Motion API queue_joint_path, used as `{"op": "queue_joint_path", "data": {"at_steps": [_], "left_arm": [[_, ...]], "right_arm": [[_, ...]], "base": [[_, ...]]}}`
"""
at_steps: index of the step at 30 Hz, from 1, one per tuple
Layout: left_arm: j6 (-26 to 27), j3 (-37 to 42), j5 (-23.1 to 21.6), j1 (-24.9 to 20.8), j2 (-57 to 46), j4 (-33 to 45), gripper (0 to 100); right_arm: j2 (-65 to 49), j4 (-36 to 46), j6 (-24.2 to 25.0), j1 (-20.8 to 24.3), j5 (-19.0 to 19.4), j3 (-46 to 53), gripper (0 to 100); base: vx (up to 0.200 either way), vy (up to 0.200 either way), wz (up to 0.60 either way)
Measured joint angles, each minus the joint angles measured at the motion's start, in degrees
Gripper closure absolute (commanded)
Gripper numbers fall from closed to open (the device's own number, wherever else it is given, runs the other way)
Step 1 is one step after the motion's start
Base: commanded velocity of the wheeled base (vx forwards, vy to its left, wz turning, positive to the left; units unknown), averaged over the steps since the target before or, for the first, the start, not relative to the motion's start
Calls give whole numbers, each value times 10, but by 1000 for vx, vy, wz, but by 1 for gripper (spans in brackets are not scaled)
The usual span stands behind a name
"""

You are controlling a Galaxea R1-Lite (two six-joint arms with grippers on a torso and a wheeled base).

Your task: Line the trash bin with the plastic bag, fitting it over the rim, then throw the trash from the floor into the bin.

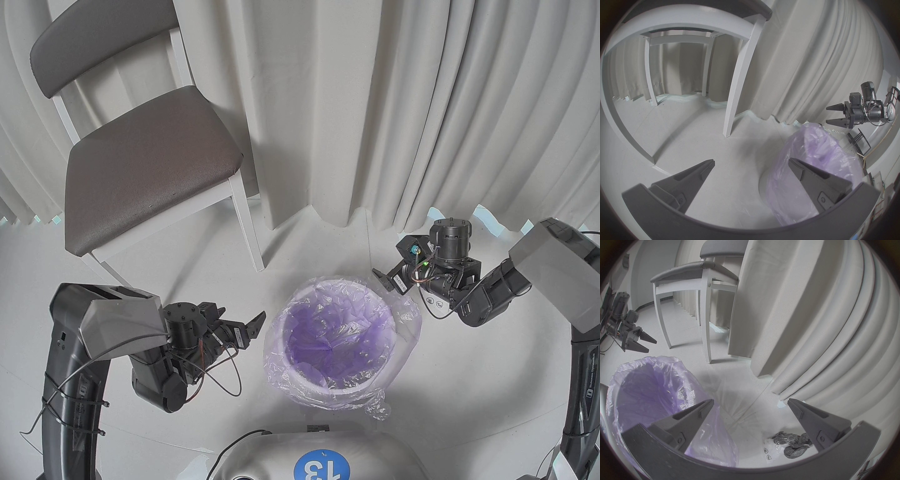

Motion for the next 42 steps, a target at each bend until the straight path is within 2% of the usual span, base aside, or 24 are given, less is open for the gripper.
{"op": "queue_joint_path", "data": {"at_steps": [3, 5, 6, 9, 13, 19, 24, 28, 37, 42], "left_arm": [[23, 36, -50, 7, -24, 9, 0], [48, 66, -97, 14, -38, 12, 0], [69, 89, -135, 18, -47, 11, 0], [98, 126, -176, 24, -59, -1, 0], [125, 170, -205, 17, -63, -35, 0], [143, 195, -210, -12, -42, -37, 0], [166, 191, -197, -20, -16, -37, 0], [167, 168, -166, -23, 6, -38, 0], [155, 81, -34, -42, 45, -35, 0], [141, 23, 42, -55, 62, -2, 0]], "right_arm": [[-27, 5, -9, 1, 0, 32, 0], [-45, 14, -19, -1, 0, 59, 0], [-59, 19, -25, -4, 0, 85, 0], [-80, 26, -36, -8, 0, 131, 0], [-108, 30, -47, -15, 0, 192, 0], [-129, 31, -54, -23, 1, 238, 0], [-126, 24, -54, -29, 2, 247, 0], [-113, -7, -54, -36, 2, 249, 0], [-78, -36, -51, -57, 6, 241, 0], [-63, -55, -49, -65, 10, 238, 0]], "base": [[0, 0, 0], [0, 0, 0], [0, 0, 0], [0, 0, 0], [0, 0, 0], [0, 0, 0], [0, 0, 0], [0, 0, 0], [0, 0, 0], [0, 0, 0]]}}
